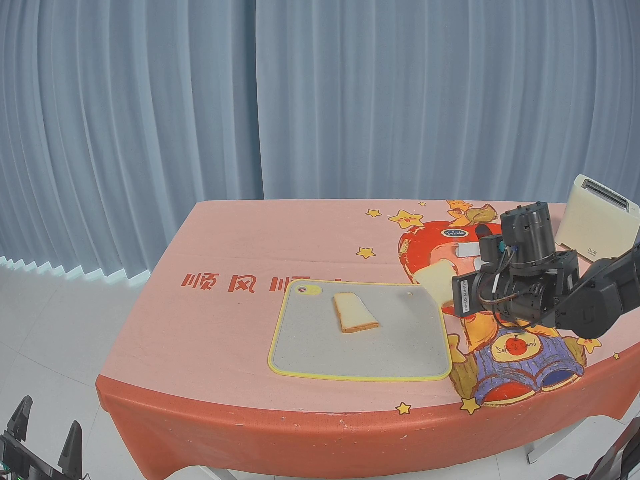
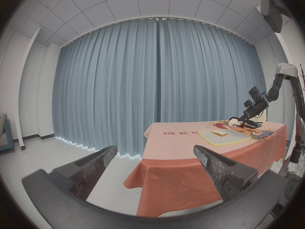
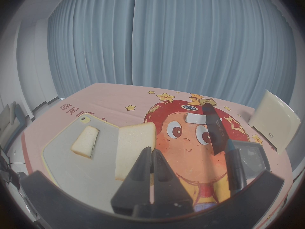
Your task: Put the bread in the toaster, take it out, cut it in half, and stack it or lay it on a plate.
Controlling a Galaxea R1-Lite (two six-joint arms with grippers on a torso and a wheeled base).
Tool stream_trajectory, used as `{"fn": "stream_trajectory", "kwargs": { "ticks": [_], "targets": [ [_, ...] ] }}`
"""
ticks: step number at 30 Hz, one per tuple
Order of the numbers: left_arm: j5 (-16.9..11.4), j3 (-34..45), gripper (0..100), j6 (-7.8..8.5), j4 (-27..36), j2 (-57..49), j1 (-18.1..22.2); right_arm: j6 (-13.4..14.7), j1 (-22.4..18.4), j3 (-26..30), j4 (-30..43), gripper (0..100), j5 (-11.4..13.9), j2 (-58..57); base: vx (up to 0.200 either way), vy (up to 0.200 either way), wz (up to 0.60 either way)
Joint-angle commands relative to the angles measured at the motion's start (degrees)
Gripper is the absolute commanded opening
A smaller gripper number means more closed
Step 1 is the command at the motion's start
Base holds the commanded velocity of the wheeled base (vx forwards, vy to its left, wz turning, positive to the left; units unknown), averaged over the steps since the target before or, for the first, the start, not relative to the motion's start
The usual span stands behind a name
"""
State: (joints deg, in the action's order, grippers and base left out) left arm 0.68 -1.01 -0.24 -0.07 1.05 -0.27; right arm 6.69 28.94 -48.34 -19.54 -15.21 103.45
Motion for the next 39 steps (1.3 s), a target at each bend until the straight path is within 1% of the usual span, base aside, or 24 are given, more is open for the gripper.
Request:
{"fn": "stream_trajectory", "kwargs": {
  "ticks": [1, 9, 13, 14, 22, 27, 30, 31, 34, 39],
  "targets": [
    [0.02, 1.01, 100, -0.02, -0.01, 0.09, 0.0, 0.07, 0.85, 2.54, -0.23, 0, 0.01, -4.66, 0.0, 0.0, 0.0],
    [0.02, 1.01, 100, -0.02, -0.01, 0.09, 0.0, 0.25, 2.7, 5.71, -0.41, 0, -0.43, -9.76, 0.0, 0.0, 0.0],
    [0.02, 1.01, 100, -0.02, -0.01, 0.09, 0.0, 0.25, 2.96, 7.99, -0.41, 0, -3.33, -12.31, 0.0, 0.0, 0.0],
    [0.02, 1.01, 100, -0.02, -0.01, 0.09, 0.0, 0.25, 2.96, 8.61, -0.41, 0, -3.59, -13.1, 0.0, 0.0, 0.0],
    [0.02, 1.01, 100, -0.02, -0.01, 0.09, 0.0, 0.34, 2.88, 11.6, -0.41, 0, -3.59, -18.02, 0.0, 0.0, 0.0],
    [0.02, 1.01, 100, -0.02, -0.01, 0.09, 0.0, 0.69, 2.79, 13.88, -0.41, 0, -2.8, -22.33, 0.0, 0.0, 0.0],
    [-0.07, 1.01, 100, -0.02, -0.01, 0.09, 0.0, 1.31, 3.05, 16.34, -0.41, 0, -2.45, -24.52, 0.0, 0.0, 0.0],
    [-0.07, 1.01, 100, -0.02, -0.01, 0.09, 0.0, 1.31, 3.05, 18.45, -0.32, 0, -1.92, -25.23, 0.0, 0.0, 0.0],
    [-0.07, 1.01, 100, -0.02, -0.01, 0.09, 0.0, 0.95, 3.14, 21.18, -0.41, 0, -1.49, -25.58, 0.0, 0.0, 0.0],
    [-0.07, 1.01, 100, -0.02, -0.01, 0.09, 0.0, 1.13, 4.11, 21.62, -0.41, 0, -1.4, -27.78, 0.0, 0.0, 0.0]
  ]
}}
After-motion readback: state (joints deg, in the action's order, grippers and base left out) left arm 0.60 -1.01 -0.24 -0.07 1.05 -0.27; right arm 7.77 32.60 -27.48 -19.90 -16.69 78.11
